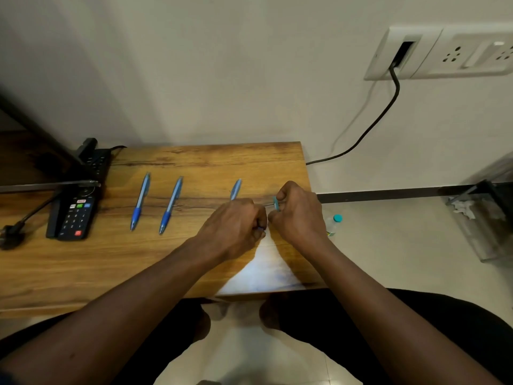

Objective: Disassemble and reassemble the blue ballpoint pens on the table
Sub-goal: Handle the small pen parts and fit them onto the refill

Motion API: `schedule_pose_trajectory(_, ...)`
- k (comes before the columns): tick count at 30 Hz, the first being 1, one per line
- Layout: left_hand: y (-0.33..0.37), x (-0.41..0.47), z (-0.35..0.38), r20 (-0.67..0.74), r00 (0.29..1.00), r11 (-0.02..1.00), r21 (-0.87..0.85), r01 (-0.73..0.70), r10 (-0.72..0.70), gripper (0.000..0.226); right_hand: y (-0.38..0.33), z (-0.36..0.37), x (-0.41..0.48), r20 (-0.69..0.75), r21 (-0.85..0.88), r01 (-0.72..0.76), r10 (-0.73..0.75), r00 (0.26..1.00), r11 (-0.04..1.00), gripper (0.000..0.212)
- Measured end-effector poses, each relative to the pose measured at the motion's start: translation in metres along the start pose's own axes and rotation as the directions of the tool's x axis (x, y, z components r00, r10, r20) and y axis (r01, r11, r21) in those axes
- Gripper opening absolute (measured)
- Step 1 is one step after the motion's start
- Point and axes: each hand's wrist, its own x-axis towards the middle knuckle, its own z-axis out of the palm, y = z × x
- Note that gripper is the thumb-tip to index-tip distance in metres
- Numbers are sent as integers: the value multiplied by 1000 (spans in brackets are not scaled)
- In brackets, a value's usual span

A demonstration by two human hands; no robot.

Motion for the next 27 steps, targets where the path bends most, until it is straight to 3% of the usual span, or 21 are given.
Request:
schedule_pose_trajectory(4, -5, 5, -8, -43, 998, 991, -127, 39, -45, 11, 0, -2, -3, -2, -9, 7, -7, 1000, 1000, 35)
schedule_pose_trajectory(8, -14, 14, -26, -133, 976, 912, -397, 107, -172, 10, 0, 0, -4, 6, 60, -18, 18, 1000, 998, 45)
schedule_pose_trajectory(12, -25, 19, -41, -155, 957, 802, -587, 111, -246, 14, -5, -2, -7, -11, 203, 34, -32, 999, 979, 30)
schedule_pose_trajectory(18, -33, 18, -47, -129, 965, 811, -573, 117, -230, 15, -9, 1, -10, -12, 392, 106, -110, 994, 914, 22)
schedule_pose_trajectory(27, -29, 16, -40, -145, 977, 856, -513, 62, -158, 17, -9, 1, -11, -3, 399, 160, -173, 985, 903, 27)
